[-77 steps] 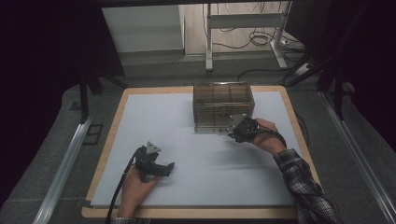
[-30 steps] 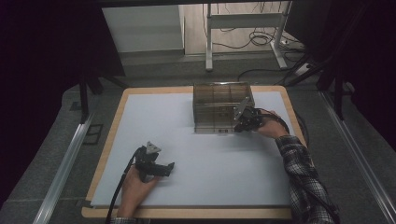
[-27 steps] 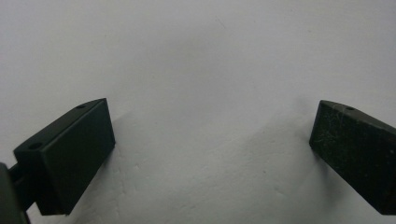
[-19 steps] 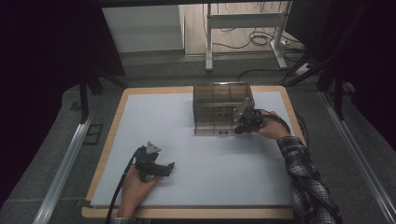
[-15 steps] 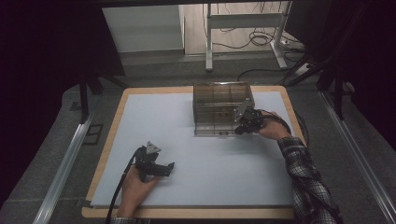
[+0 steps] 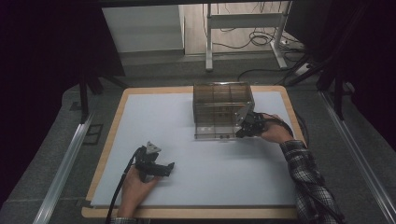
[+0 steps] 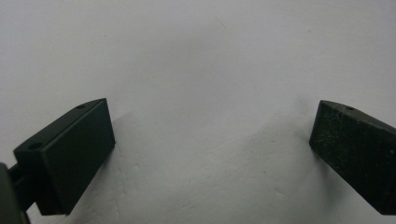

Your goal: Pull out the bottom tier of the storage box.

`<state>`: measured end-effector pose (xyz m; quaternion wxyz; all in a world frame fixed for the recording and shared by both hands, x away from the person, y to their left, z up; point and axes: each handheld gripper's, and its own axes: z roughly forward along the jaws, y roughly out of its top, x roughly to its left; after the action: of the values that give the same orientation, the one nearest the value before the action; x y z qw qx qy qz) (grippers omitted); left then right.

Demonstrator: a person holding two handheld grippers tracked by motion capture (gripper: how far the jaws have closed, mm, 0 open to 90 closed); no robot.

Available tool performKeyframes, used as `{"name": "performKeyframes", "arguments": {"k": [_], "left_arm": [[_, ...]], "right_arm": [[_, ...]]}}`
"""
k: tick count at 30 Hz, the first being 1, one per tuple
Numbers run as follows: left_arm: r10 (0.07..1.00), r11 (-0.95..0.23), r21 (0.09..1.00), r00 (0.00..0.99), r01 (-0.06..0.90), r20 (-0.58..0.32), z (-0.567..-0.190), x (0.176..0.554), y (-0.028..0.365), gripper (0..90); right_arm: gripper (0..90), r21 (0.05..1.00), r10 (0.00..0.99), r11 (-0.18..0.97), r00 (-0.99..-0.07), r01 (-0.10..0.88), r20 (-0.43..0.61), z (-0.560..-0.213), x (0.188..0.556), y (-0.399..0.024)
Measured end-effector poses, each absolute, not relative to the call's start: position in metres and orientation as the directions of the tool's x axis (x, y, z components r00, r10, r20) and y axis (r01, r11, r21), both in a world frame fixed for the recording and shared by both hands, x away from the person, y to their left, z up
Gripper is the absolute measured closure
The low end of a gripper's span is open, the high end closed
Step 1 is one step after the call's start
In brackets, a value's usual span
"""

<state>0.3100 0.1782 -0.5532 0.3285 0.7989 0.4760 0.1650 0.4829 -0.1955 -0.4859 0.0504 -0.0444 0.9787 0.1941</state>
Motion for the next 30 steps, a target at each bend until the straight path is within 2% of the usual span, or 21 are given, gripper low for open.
{"name": "performKeyframes", "arguments": {"k": [22,30], "left_arm": [[0.869,-0.330,0.683,0.492,0.651,-0.050,-0.553,0.310,0.178,0.0],[0.869,-0.330,0.683,0.492,0.651,-0.049,-0.553,0.310,0.178,0.0]], "right_arm": [[85.5,0.375,-0.081,0.918,-0.986,-0.131,-0.145,-0.495,0.463,-0.200],[80.2,0.386,-0.069,0.913,-0.983,-0.132,-0.173,-0.491,0.458,-0.201]]}}
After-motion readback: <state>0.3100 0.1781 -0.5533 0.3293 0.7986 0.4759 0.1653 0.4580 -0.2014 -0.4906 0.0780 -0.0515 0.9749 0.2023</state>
